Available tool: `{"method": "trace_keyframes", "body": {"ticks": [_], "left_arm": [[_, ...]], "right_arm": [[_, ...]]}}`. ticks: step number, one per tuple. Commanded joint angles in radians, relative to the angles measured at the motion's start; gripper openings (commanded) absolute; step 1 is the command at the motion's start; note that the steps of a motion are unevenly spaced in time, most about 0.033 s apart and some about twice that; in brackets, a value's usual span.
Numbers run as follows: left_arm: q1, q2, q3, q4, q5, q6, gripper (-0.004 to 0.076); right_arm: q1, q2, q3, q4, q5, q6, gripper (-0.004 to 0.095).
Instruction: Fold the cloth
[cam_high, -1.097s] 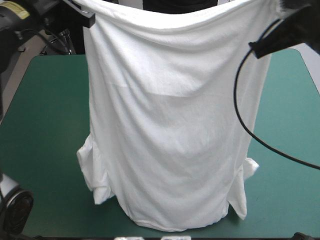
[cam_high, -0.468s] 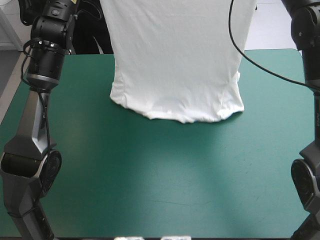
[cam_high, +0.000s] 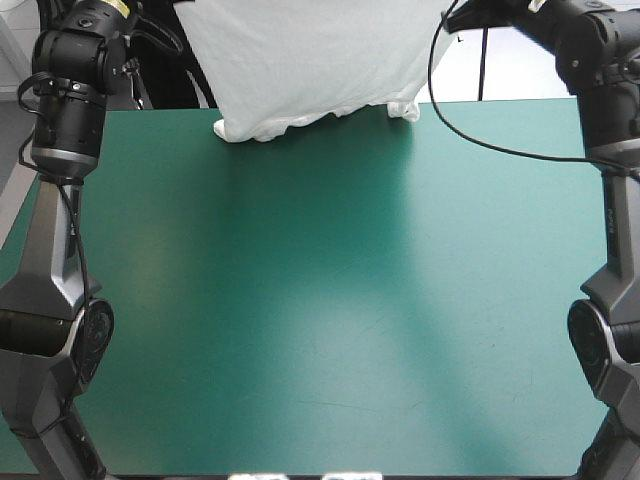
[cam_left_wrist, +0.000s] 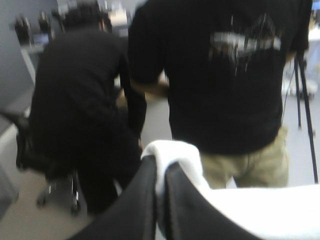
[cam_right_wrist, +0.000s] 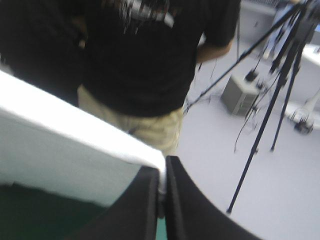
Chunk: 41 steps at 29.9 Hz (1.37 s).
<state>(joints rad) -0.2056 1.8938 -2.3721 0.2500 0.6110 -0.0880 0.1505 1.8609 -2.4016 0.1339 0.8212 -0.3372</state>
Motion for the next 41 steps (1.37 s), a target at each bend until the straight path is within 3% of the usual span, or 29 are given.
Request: {"method": "trace_keyframes", "body": {"ticks": [1,4,9,20,34,41], "left_arm": [[0.006,-0.040,0.093,-0.020,0.134,-0.011,-0.0017],[0.006,-0.044,0.247,-0.074,0.198,0.010,-0.0017],[0.006,-0.113,0.528,-0.204,0.158,0.088,-0.0017],[0.006,-0.336,0.995,-0.260,0.157,0.165,-0.0017],[0.004,-0.634,1.372,-0.337,0.314,0.199,-0.0017],[0.004,-0.789,1.509,-0.370,0.412,0.199,-0.0017]], "right_arm": [[-0.009,-0.013,0.019,0.036,0.065,-0.010,-0.0018],[-0.009,-0.016,0.122,0.087,0.115,-0.050,-0.0017],[-0.009,-0.071,0.350,0.107,0.197,-0.089,-0.0018],[-0.009,-0.252,0.834,0.141,0.228,-0.118,-0.0017],[-0.009,-0.547,1.321,0.155,0.340,-0.081,-0.0017],[-0.007,-0.674,1.522,0.164,0.335,-0.055,-0.0016]]}}
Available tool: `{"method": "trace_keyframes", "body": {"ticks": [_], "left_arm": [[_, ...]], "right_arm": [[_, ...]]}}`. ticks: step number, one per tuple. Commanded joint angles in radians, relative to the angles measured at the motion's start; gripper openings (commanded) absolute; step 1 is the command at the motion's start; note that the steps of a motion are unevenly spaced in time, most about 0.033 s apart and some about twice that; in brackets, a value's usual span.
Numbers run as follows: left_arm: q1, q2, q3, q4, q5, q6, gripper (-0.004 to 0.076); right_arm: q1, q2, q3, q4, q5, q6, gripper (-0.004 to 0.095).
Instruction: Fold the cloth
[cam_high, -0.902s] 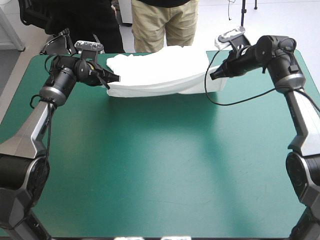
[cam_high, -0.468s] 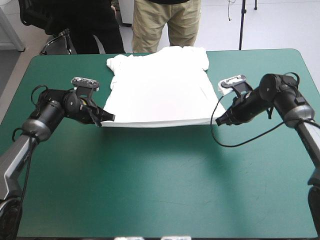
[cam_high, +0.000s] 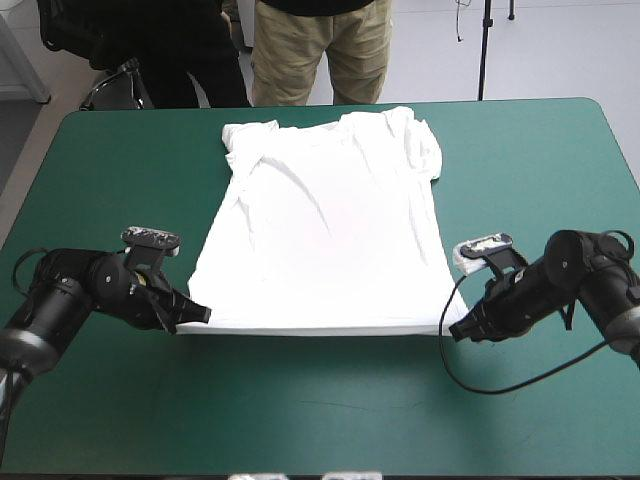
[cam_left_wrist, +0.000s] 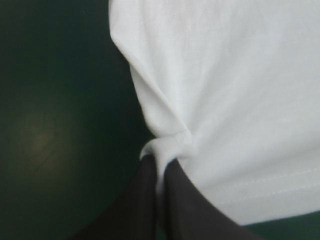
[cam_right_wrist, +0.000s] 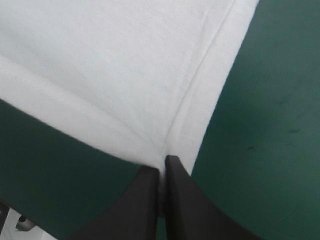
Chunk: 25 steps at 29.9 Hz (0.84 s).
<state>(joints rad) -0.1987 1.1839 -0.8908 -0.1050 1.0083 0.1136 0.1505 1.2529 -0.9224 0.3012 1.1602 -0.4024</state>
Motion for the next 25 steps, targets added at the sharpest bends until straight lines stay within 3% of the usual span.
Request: {"method": "trace_keyframes", "body": {"ticks": [1,8,19,22,25], "left_arm": [[-0.003,-0.108,0.053,-0.022,0.015,-0.001,-0.0017],[-0.003,-0.205,0.173,-0.029,0.010,0.002,-0.0017],[-0.003,-0.205,0.226,-0.113,-0.018,0.092,-0.0013],[-0.003,-0.205,0.226,-0.114,-0.016,0.113,0.0044],[-0.003,-0.205,0.226,-0.118,-0.014,0.118,0.0188]], "right_arm": [[-0.007,-0.082,0.084,-0.003,-0.013,0.016,-0.0016],[-0.007,-0.163,0.231,-0.001,-0.106,0.034,-0.0015],[-0.007,-0.161,0.262,0.056,-0.157,0.013,-0.0015],[-0.007,-0.161,0.262,0.071,-0.155,-0.004,-0.0011],[-0.007,-0.161,0.262,0.081,-0.155,-0.018,0.0085]]}}
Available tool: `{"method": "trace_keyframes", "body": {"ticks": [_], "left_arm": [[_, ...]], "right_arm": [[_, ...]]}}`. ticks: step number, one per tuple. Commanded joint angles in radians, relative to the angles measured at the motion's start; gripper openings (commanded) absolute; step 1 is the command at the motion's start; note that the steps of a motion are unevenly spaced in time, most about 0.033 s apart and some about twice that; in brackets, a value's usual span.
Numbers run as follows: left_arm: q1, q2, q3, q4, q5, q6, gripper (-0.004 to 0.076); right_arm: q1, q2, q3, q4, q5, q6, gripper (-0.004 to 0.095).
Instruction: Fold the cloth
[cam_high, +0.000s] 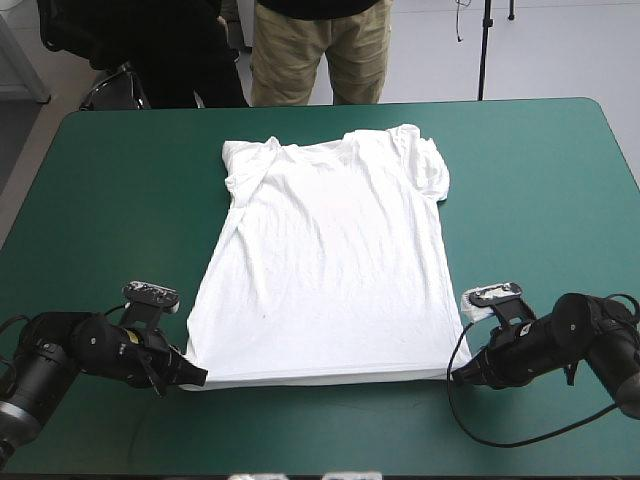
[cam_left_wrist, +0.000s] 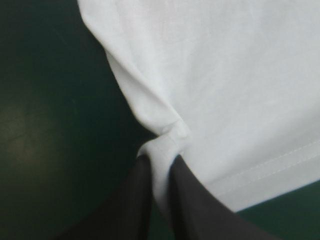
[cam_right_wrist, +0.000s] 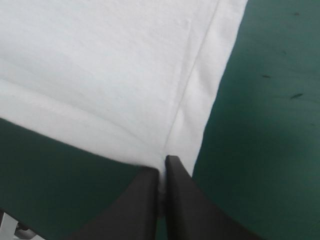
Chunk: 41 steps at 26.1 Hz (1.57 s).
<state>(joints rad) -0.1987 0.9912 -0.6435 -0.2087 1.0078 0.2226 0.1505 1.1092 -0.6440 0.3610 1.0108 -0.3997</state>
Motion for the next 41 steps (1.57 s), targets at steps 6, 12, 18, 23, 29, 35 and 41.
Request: {"method": "trace_keyframes", "body": {"ticks": [6,12,18,23,29,35,41], "left_arm": [[-0.003,-0.012,-0.021,-0.100,-0.027,0.009,0.0415],[-0.003,-0.012,-0.072,-0.117,-0.127,0.004,0.0415],[-0.001,0.104,-0.219,-0.030,-0.301,-0.123,0.0415],[-0.001,0.352,-0.382,-0.037,-0.339,-0.116,0.0414],[-0.001,0.591,-0.611,0.023,-0.333,-0.127,0.0414],[-0.001,0.816,-0.783,0.036,-0.300,-0.146,0.0414],[0.012,0.933,-0.798,0.092,-0.293,-0.201,0.0290]], "right_arm": [[-0.007,-0.019,-0.027,0.022,0.035,-0.021,0.0385],[-0.007,-0.113,-0.175,-0.008,0.110,-0.006,0.0409],[-0.007,-0.156,-0.386,-0.101,0.053,0.058,0.0409],[-0.007,-0.095,-0.445,-0.033,0.000,0.025,0.0407],[-0.007,-0.017,-0.446,0.014,-0.019,-0.018,0.0405],[-0.007,0.022,-0.446,0.015,-0.021,-0.025,0.0395],[-0.007,0.022,-0.446,0.010,-0.018,-0.025,0.0361]]}}
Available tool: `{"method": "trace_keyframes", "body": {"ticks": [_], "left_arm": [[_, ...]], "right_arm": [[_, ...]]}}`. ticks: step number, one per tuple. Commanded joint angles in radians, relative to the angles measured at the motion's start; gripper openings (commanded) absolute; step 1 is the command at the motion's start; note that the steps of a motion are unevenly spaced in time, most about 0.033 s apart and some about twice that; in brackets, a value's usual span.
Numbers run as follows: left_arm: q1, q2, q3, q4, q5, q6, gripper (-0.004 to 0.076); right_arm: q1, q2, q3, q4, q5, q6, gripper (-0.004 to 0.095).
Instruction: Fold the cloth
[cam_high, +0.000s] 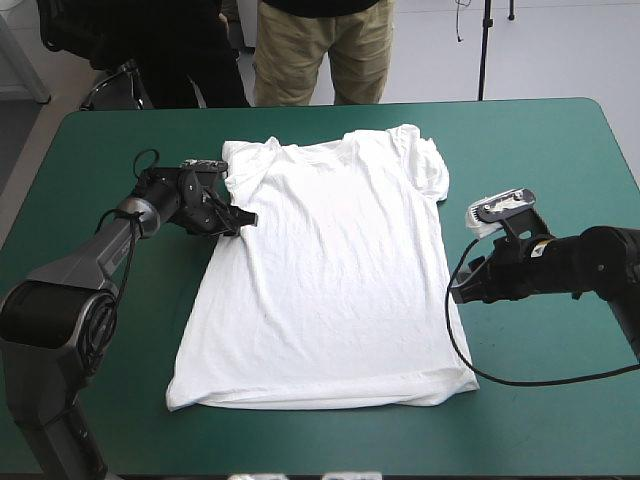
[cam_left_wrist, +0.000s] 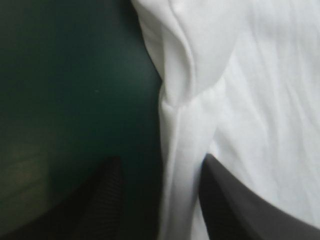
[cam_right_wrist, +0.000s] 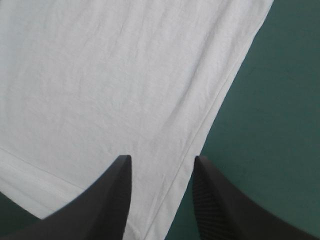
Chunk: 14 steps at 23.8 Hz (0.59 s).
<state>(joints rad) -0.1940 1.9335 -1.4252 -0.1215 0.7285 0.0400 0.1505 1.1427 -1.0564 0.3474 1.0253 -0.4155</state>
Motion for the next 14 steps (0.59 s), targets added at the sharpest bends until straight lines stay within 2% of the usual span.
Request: {"method": "trace_keyframes", "body": {"ticks": [1,4,6,10,14], "left_arm": [[0.008,-0.009,-0.017,0.007,-0.007,-0.019,0.0232],[0.008,-0.009,-0.017,0.007,0.001,-0.009,0.0004],[0.008,-0.009,-0.017,0.007,0.004,-0.005,-0.0017],[0.008,-0.009,-0.017,0.007,0.004,-0.005,-0.0017],[0.008,-0.009,-0.017,0.007,0.004,-0.005,-0.0017]], "right_arm": [[-0.007,-0.012,-0.034,0.021,-0.042,-0.014,0.0349],[-0.007,-0.010,-0.034,0.007,-0.105,-0.015,0.0347],[-0.007,0.019,-0.039,-0.011,-0.136,-0.010,0.0368],[-0.007,0.156,-0.121,-0.056,-0.138,-0.005,0.0500],[-0.007,0.311,-0.252,-0.114,-0.145,0.050,0.0505]]}}
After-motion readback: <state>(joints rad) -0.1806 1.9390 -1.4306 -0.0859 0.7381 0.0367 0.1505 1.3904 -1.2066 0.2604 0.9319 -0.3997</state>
